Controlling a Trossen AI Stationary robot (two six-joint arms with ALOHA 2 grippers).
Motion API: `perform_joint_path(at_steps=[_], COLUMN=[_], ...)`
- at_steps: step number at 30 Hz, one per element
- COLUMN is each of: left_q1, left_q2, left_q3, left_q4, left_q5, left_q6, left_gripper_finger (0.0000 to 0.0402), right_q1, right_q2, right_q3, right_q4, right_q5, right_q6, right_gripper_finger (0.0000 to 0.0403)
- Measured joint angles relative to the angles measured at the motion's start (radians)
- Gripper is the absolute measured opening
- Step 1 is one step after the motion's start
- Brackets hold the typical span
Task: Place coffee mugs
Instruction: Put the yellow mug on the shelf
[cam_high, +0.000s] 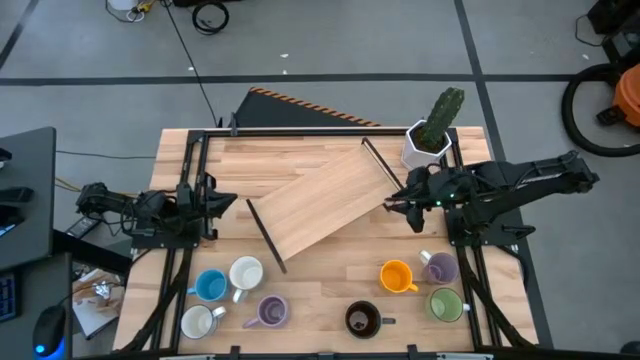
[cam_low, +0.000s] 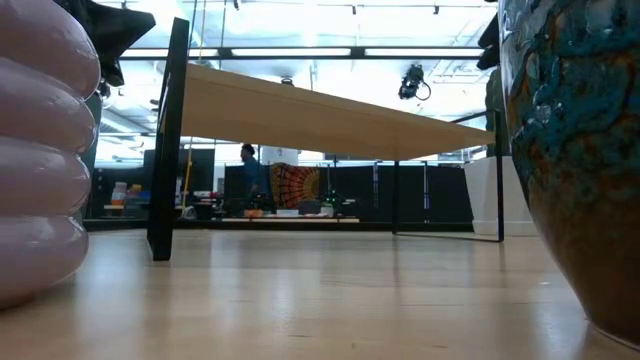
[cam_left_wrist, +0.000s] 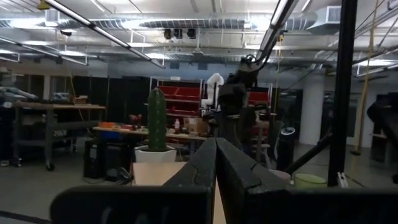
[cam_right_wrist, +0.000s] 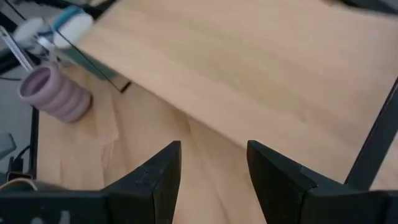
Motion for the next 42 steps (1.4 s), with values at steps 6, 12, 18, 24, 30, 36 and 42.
perform_joint_path(at_steps=[6,12,18,24,30,36,42], left_q1=[0.000,0.000,0.000,0.000,0.000,0.000,0.000], left_q2=[0.000,0.000,0.000,0.000,0.000,0.000,-0.001], left_q3=[0.000,0.000,0.000,0.000,0.000,0.001,0.117], left_q4=[-0.006,-0.035,-0.031,-0.032,-0.047,-0.132,-0.436], left_q5=[0.000,-0.002,-0.072,-0.081,-0.081,-0.081,-0.029], left_q6=[0.027,0.018,0.065,0.065,0.052,-0.060,-0.180], left_gripper_finger=[0.0016,0.0016,0.0016,0.0016,0.0016,0.0016,0.0016], right_q1=[0.051,0.061,0.107,0.164,0.174,0.200,0.266], right_q2=[0.098,0.198,0.288,0.370,0.471,0.585,0.642], right_q3=[0.050,0.125,0.212,0.277,0.353,0.442,0.512], right_q4=[-0.107,-0.244,-0.364,-0.408,-0.449,-0.532,-0.559], right_q5=[-0.049,-0.106,-0.143,-0.168,-0.233,-0.263,-0.254], right_q6=[0.131,0.208,0.300,0.368,0.372,0.405,0.467], right_gripper_finger=[0.0189,0.0189,0.0189,0.0189,0.0189,0.0189,0.0189])
